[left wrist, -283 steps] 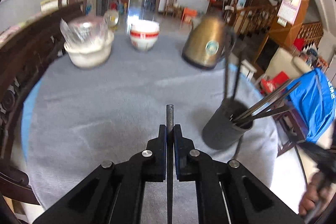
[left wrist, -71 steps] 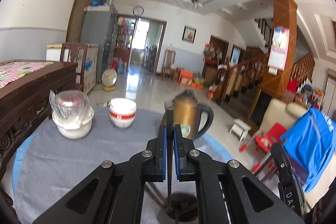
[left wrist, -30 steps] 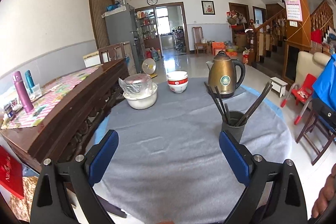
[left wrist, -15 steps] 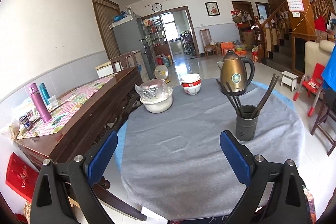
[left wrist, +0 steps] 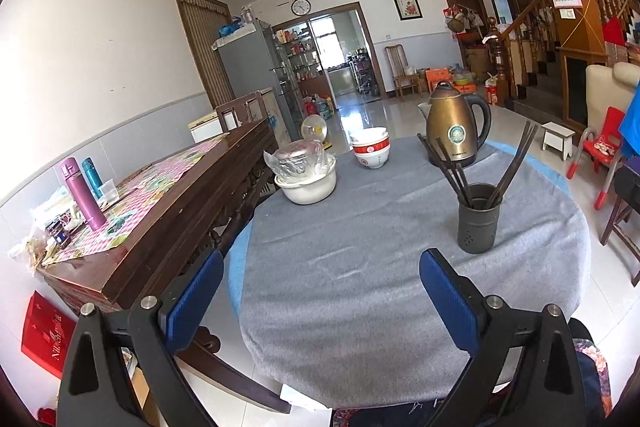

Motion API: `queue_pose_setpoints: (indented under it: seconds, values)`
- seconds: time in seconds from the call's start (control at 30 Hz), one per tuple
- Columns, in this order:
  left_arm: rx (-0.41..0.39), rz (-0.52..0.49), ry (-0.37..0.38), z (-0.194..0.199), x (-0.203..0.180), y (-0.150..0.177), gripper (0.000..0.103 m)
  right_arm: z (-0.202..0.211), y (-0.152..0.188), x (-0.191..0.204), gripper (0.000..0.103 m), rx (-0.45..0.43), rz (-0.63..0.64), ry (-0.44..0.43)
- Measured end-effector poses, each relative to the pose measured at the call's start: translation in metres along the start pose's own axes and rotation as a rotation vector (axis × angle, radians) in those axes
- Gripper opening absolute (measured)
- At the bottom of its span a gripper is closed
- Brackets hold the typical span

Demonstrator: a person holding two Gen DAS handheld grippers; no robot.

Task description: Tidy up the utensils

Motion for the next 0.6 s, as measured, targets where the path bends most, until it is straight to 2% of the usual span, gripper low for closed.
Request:
queue_pose_setpoints:
  seconds: [0.23, 0.6]
  values:
    - [0.038, -0.024, 0.009, -0.0080, -0.0059, 0.0069, 0.098, -0.0049, 0.0062, 0.0001, 0.074, 0.020, 0.005, 0.023]
    - [0.053, -0.027, 0.010, -0.0103, -0.0071, 0.0105, 0.098, -0.0055, 0.0101, -0.0002, 0.074, 0.030, -0.004, 0.018]
Point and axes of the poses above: each gripper's, at about its wrist camera, not at the fingertips, and z roughly against the way its jaws point, x to its left, y to its underside, the point moved 2 cm from there along -z, roughly the way its jaws point, and after that the axes turned 15 degrees about x, right-handed, at the moved point
